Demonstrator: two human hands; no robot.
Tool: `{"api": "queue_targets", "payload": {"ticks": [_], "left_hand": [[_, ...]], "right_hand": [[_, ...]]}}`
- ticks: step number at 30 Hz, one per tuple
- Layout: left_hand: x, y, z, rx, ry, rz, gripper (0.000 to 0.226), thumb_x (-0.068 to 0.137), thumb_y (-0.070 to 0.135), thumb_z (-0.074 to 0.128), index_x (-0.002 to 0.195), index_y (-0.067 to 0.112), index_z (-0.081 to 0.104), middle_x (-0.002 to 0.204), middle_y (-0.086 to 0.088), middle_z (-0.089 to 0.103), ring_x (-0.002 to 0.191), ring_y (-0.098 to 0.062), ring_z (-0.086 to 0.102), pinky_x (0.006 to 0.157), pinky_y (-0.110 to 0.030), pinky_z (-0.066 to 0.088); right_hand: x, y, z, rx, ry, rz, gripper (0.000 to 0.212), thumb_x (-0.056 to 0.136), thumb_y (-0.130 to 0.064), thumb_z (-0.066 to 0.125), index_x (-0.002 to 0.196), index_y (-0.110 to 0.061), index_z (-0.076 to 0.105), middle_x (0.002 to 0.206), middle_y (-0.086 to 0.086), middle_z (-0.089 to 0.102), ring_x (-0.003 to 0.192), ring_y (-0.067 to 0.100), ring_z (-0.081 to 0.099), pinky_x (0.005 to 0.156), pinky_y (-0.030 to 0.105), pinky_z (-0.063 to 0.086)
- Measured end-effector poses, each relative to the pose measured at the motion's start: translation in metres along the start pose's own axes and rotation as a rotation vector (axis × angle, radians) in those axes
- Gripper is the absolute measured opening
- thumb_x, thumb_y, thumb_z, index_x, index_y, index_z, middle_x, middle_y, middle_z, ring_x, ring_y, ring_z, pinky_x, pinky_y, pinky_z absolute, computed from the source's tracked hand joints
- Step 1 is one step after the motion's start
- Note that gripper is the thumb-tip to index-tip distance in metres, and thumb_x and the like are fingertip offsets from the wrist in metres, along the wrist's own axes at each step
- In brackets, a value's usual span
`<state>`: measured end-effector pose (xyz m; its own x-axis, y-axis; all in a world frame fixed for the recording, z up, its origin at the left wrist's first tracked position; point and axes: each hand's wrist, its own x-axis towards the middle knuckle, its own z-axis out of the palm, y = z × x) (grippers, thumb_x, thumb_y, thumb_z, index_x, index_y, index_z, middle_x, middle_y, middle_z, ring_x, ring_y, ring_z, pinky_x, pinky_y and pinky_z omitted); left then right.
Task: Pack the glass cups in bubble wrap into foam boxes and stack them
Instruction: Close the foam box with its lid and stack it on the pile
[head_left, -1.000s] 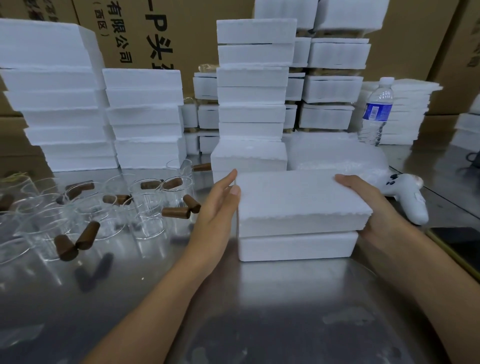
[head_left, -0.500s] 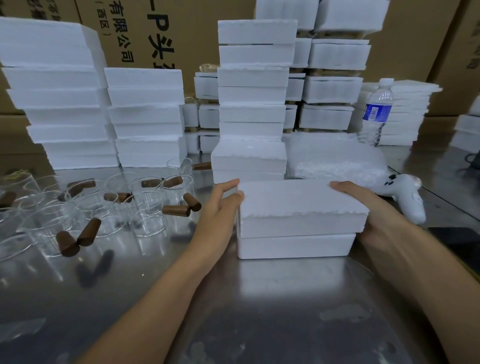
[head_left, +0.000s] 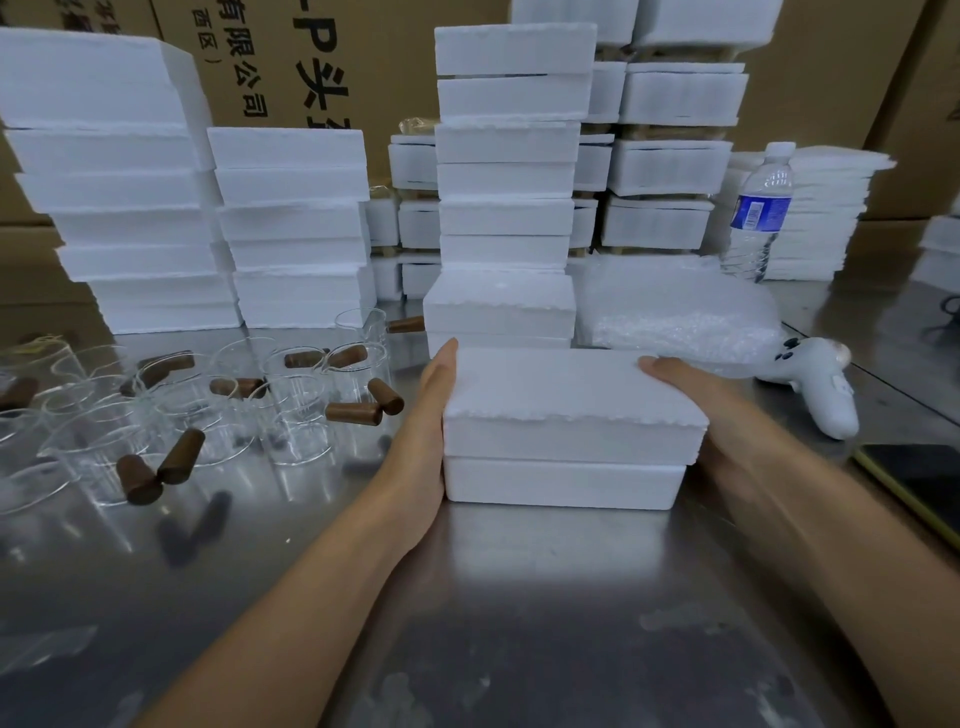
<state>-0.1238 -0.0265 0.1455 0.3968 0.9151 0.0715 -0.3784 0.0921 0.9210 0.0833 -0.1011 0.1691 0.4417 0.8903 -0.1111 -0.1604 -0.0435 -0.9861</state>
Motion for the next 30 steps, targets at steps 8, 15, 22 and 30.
{"api": "queue_targets", "payload": {"ticks": [8, 15, 22, 30], "left_hand": [[-0.002, 0.007, -0.003, 0.078, 0.042, -0.002, 0.046, 0.089, 0.023, 0.055, 0.134, 0.032, 0.051, 0.134, 0.004, 0.057, 0.121, -0.016, 0.056, 0.108, -0.039, 0.038], [-0.004, 0.005, -0.002, 0.012, 0.092, 0.009, 0.046, 0.090, 0.021, 0.055, 0.135, 0.026, 0.050, 0.126, 0.003, 0.064, 0.114, -0.015, 0.060, 0.106, -0.036, 0.041], [-0.004, 0.002, -0.005, 0.108, 0.102, 0.081, 0.042, 0.089, 0.022, 0.057, 0.130, 0.027, 0.054, 0.117, 0.004, 0.067, 0.110, -0.014, 0.062, 0.098, -0.034, 0.046], [-0.004, -0.001, -0.008, 0.163, 0.145, 0.237, 0.032, 0.092, 0.008, 0.051, 0.109, 0.035, 0.055, 0.094, 0.016, 0.070, 0.082, -0.001, 0.067, 0.063, -0.015, 0.051]], "right_hand": [[-0.003, -0.006, -0.004, 0.034, -0.078, 0.038, 0.041, 0.072, -0.045, 0.074, 0.097, -0.011, 0.074, 0.100, 0.010, 0.073, 0.094, 0.029, 0.069, 0.091, 0.043, 0.050], [0.000, -0.009, -0.009, -0.072, -0.176, 0.041, 0.041, 0.061, -0.040, 0.076, 0.094, -0.015, 0.074, 0.092, 0.004, 0.072, 0.086, 0.020, 0.065, 0.090, 0.037, 0.045], [0.001, 0.000, -0.003, 0.064, -0.143, 0.071, 0.058, 0.053, -0.035, 0.081, 0.104, -0.011, 0.072, 0.113, 0.013, 0.068, 0.111, 0.033, 0.060, 0.107, 0.047, 0.038], [0.001, 0.000, -0.002, 0.184, -0.226, 0.072, 0.052, 0.062, -0.032, 0.075, 0.110, -0.014, 0.067, 0.109, 0.007, 0.071, 0.101, 0.023, 0.067, 0.095, 0.040, 0.046]]}}
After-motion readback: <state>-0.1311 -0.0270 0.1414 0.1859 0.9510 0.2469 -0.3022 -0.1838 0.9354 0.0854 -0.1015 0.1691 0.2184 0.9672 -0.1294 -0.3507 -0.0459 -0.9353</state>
